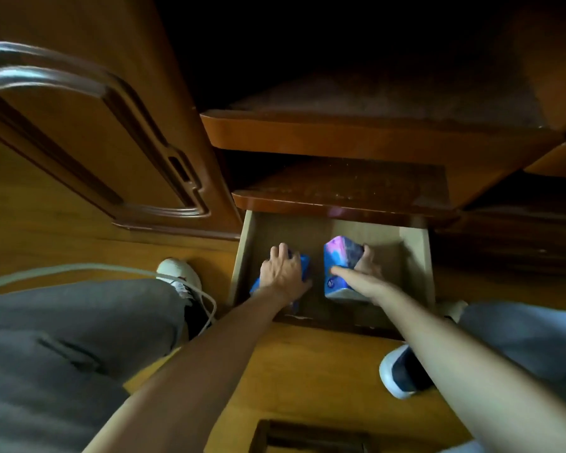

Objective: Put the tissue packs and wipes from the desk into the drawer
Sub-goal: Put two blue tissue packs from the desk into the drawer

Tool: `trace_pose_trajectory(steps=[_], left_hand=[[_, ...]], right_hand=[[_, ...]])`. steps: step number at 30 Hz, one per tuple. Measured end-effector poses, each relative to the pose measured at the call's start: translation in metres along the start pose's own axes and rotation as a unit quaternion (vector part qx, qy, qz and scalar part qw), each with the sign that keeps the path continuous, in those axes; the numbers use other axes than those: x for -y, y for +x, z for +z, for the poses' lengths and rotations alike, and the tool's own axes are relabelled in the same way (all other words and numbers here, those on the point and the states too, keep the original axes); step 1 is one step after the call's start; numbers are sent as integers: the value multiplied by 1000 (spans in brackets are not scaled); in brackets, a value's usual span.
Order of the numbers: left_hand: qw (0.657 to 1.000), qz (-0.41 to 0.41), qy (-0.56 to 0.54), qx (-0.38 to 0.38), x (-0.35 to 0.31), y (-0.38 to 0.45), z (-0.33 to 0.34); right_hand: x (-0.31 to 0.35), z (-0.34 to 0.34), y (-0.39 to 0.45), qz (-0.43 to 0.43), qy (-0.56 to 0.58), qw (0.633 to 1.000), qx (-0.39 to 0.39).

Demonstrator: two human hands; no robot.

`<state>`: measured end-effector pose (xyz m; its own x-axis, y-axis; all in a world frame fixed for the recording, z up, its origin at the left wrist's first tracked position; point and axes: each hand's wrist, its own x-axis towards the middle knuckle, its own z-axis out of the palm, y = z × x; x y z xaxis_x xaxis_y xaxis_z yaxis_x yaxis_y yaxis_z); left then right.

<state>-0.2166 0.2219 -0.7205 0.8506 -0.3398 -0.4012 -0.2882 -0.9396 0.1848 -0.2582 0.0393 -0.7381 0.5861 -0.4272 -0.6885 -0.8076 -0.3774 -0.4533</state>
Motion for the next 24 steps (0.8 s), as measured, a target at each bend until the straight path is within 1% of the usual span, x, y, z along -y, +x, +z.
trace_pose_trajectory(steps=[3, 6, 7, 8, 11, 13, 15, 17, 18, 20, 21, 22, 24], left_hand=[[998, -39, -7, 56, 6, 14, -3], [983, -108, -56, 136, 17, 21, 3], [978, -122, -74, 151, 19, 21, 8], [977, -126, -83, 150, 19, 20, 12], [983, -122, -107, 90, 20, 22, 19], [986, -119, -102, 54, 20, 23, 18], [989, -113, -91, 34, 21, 22, 17], [994, -90, -65, 9, 20, 18, 18], [997, -60, -38, -13, 18, 17, 18], [997, 42, 24, -53, 15, 13, 15], [993, 88, 46, -56, 13, 12, 13], [991, 112, 57, -40, 11, 10, 12], [994, 96, 57, 23, 9, 6, 13]], right_hand=[[-4, 6, 9, 0, -68, 998, -15], [-8, 9, 12, -18, -129, 991, -30], [-11, 11, 11, -27, -139, 989, -34], [-13, 13, 9, -36, -145, 988, -37], [-19, 14, 5, -62, -146, 987, -35], [-19, 12, 4, -73, -153, 985, -34], [-19, 11, 3, -77, -164, 983, -39], [-18, 10, 1, -90, -169, 980, -45], [-17, 10, 0, -100, -166, 980, -50], [-14, 9, 1, -109, -157, 979, -64], [-13, 7, 3, -107, -158, 979, -66], [-13, 5, 4, -101, -164, 980, -58], [-14, 1, 7, -93, -165, 982, -18]])
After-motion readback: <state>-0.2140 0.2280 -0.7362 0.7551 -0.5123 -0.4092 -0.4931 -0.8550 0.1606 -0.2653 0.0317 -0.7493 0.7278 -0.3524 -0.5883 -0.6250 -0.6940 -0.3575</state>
